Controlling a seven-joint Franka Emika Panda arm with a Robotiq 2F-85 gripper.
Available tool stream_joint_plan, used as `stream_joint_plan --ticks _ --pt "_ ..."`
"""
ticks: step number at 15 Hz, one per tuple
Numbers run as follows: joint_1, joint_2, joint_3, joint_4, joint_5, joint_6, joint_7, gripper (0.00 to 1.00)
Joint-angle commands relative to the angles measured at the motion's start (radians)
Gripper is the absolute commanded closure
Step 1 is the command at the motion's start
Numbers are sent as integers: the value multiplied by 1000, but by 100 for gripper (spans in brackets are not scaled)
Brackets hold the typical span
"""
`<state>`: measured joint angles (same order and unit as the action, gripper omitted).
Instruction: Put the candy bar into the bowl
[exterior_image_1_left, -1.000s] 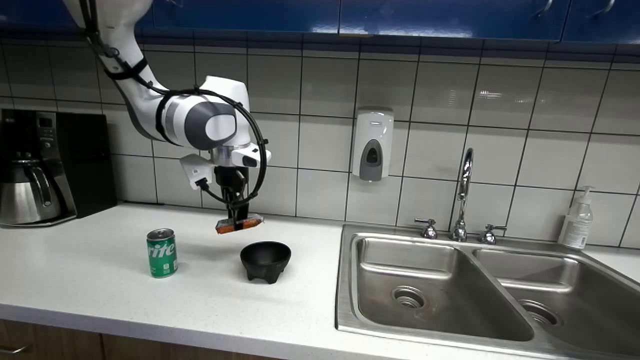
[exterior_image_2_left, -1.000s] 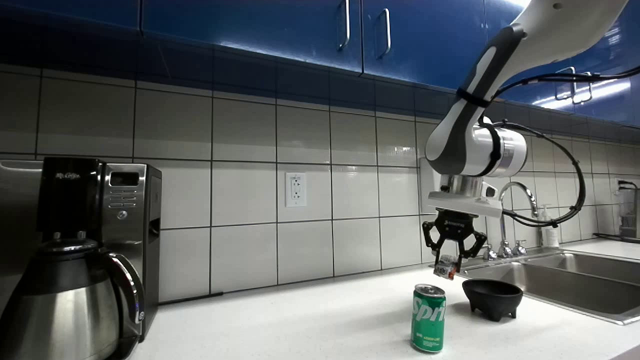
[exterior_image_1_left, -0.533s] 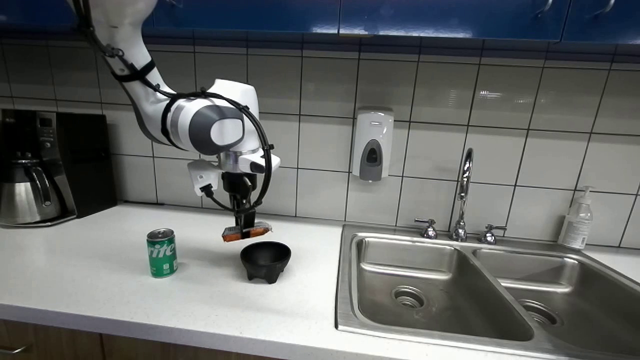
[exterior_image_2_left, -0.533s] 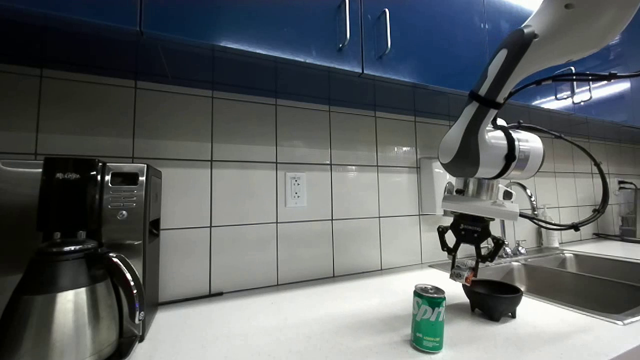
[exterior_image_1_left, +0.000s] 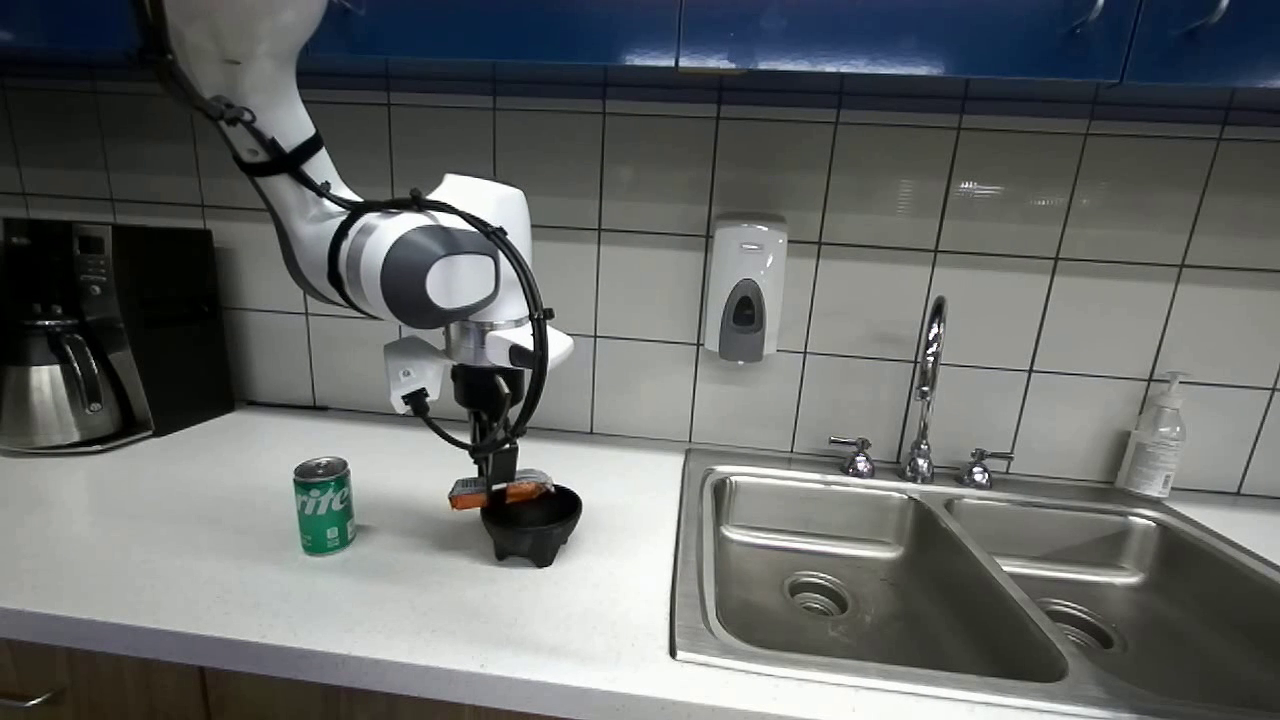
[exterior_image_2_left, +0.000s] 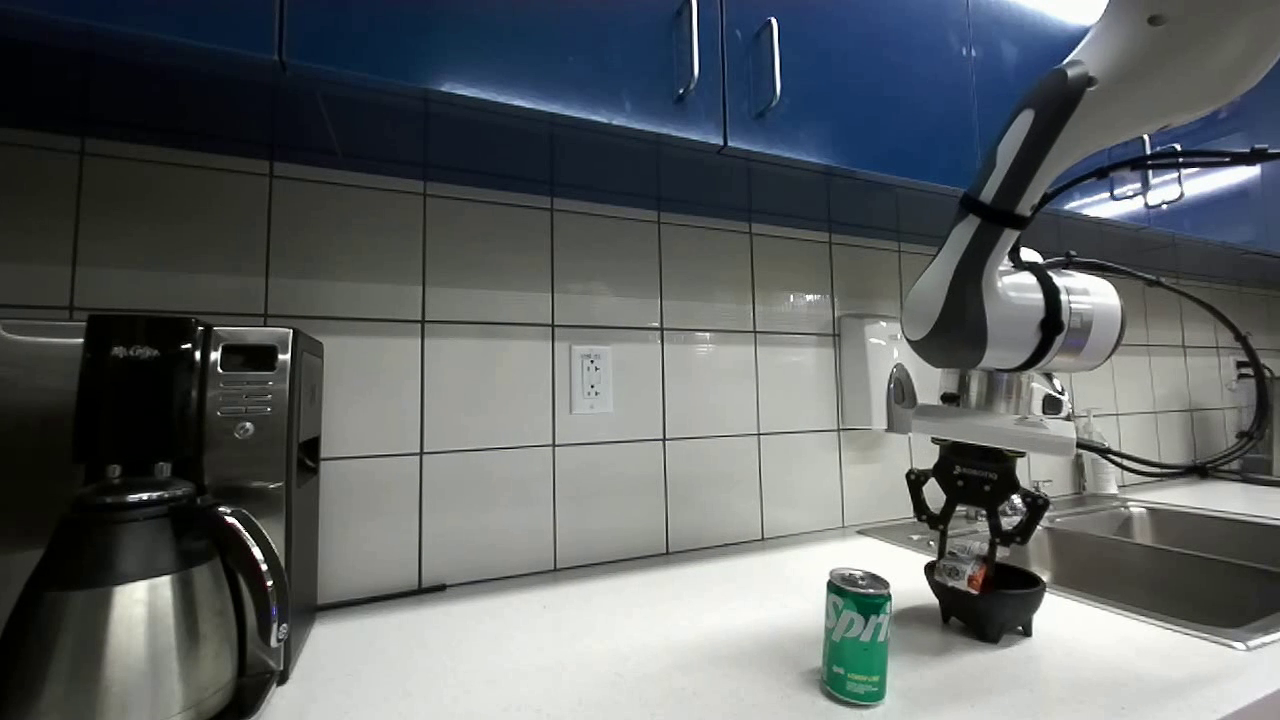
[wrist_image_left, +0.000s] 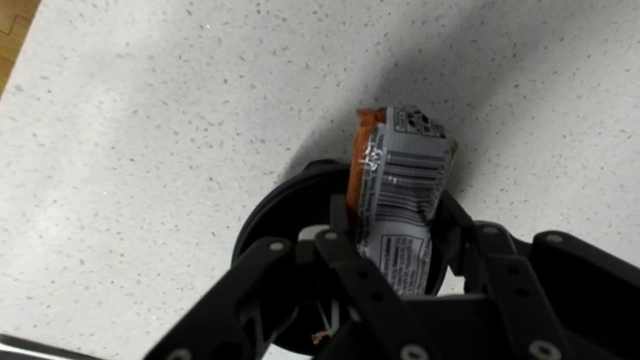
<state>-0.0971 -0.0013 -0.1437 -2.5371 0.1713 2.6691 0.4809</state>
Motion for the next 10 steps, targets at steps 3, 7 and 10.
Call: stream_joint_plan --ticks 3,7,10 --pt "-20 -34 0 -34 -1 2 -7 30" --pt "-21 -38 0 -39 -1 4 -5 7" --pt "-21 -41 1 -41 2 4 -6 0"
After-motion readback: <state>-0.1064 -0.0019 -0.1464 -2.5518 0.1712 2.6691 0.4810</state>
